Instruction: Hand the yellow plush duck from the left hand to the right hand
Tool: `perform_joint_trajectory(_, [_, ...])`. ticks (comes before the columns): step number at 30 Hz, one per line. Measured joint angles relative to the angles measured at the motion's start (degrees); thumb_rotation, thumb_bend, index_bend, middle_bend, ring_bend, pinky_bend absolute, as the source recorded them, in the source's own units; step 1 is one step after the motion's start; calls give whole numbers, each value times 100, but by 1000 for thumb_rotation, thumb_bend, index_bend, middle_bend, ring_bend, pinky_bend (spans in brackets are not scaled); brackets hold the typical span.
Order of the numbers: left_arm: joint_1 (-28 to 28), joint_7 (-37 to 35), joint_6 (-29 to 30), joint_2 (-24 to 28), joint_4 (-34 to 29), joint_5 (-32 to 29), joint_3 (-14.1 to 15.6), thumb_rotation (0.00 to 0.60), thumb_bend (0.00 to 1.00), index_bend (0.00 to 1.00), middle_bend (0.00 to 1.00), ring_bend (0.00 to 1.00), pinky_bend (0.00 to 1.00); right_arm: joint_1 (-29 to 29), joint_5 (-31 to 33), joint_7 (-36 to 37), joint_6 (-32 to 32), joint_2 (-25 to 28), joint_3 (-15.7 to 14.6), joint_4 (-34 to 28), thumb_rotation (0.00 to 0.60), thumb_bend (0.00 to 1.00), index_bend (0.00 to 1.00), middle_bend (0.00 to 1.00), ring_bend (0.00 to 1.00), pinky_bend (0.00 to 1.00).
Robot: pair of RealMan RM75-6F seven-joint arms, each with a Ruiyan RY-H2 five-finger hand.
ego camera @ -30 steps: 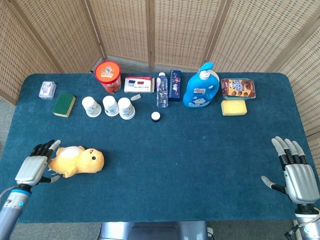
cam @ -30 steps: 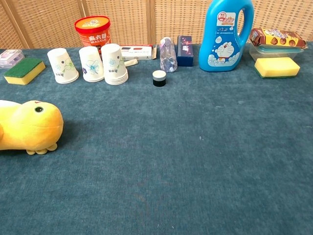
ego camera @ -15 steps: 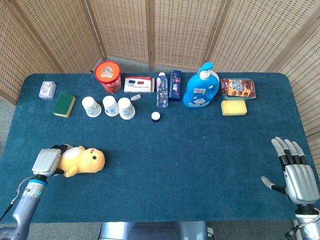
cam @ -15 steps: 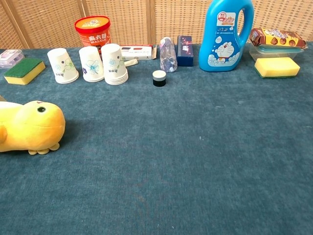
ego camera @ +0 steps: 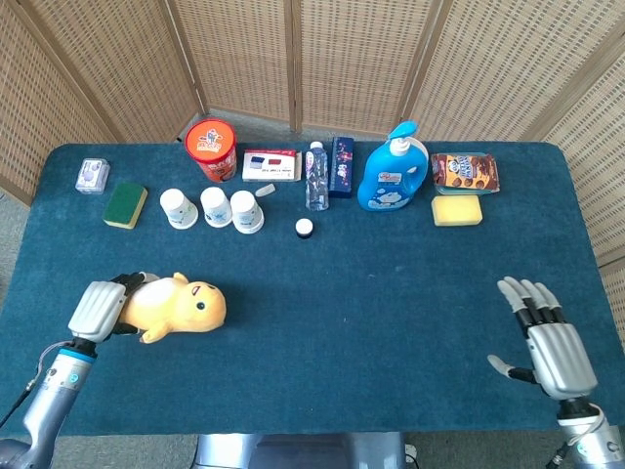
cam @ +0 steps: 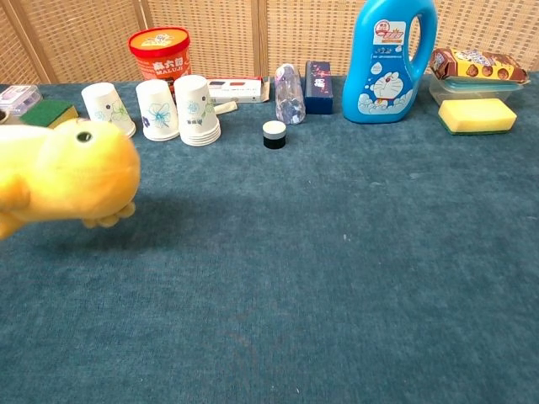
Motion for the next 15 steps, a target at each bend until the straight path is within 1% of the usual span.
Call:
perform_joint_trajectory(5, [-321, -506, -142, -64, 163, 188, -27, 600, 136, 637, 652, 540, 781, 342, -206, 453, -425, 46, -26, -104, 600, 0, 0, 0, 0, 33])
perform_joint_trajectory(9, [-605, -842, -310, -319, 379, 290, -64, 600, 133, 635, 651, 538, 781, 673, -337, 847, -786, 76, -12, -145, 600, 0, 0, 0, 0, 71])
perform_joint_trajectory(15, [-1038, -989, -542, -803, 608, 430, -124, 600, 133, 634, 651, 539, 781, 1095, -295, 1091, -1265, 56, 95, -110, 600, 0, 0, 0, 0, 102])
